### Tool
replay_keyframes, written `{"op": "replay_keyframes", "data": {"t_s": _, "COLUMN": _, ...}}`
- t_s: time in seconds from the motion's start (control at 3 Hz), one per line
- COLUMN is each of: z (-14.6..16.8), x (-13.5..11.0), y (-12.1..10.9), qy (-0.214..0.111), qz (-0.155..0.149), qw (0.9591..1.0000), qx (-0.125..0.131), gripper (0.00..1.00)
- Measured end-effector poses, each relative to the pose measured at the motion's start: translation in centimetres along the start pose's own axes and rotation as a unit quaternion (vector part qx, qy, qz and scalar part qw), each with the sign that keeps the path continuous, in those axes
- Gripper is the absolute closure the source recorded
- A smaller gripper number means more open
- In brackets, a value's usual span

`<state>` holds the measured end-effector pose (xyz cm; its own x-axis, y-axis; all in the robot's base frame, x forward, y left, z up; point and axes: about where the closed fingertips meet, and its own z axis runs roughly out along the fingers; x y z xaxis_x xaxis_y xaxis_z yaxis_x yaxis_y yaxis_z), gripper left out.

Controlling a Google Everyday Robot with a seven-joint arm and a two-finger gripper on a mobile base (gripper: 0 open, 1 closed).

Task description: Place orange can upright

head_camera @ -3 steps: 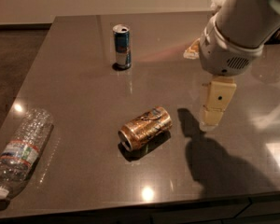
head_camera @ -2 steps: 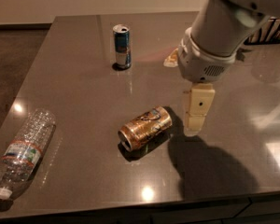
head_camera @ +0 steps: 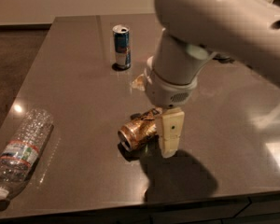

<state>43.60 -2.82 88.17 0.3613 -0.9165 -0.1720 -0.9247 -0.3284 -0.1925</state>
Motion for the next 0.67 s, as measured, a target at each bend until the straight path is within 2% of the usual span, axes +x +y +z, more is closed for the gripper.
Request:
{"op": "replay_keyframes", "data": {"t_s": 0.33, "z": 2.3, "x": -2.5, "y": 0.7, "qy": 0.01, "qz": -0.044, "qw": 0.9989, "qx": -0.011, "gripper": 0.0}}
{"op": "replay_keyframes", "data": {"t_s": 0.67, "z": 4.1, "x": -3.8, "y": 0.8, "qy": 0.024, "qz": -0.071, "qw": 0.9969, "qx": -0.025, "gripper": 0.0}}
